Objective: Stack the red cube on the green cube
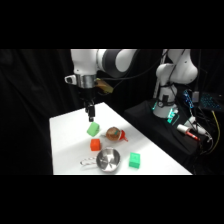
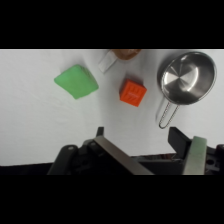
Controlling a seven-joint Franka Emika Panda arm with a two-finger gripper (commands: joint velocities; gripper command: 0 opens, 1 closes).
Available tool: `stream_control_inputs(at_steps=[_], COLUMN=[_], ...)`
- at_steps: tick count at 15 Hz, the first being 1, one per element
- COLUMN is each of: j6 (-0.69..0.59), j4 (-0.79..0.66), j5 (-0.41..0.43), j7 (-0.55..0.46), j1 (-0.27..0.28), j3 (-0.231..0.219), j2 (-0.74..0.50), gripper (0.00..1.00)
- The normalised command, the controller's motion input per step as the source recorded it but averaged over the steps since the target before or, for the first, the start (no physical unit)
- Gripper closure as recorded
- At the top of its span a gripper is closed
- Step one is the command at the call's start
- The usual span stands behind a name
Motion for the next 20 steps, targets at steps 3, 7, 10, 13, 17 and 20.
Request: stream_control_inputs(at_steps=[3, 7, 10, 13, 17, 20], j6=[0.21, 0.19, 0.15, 0.15, 0.15, 0.15], j4=[0.15, 0.18, 0.21, 0.21, 0.20, 0.20], j5=[-0.184, -0.150, -0.082, -0.019, 0.048, 0.123], j7=[0.37, 0.30, 0.22, 0.16, 0.10, 0.03], j1=[0.100, 0.116, 0.114, 0.103, 0.084, 0.063], j3=[-0.095, -0.124, -0.110, -0.092, -0.079, -0.054], j2=[0.23, 0.24, 0.26, 0.26, 0.26, 0.24], gripper=[0.00, 0.00, 0.00, 0.00, 0.00, 0.00])
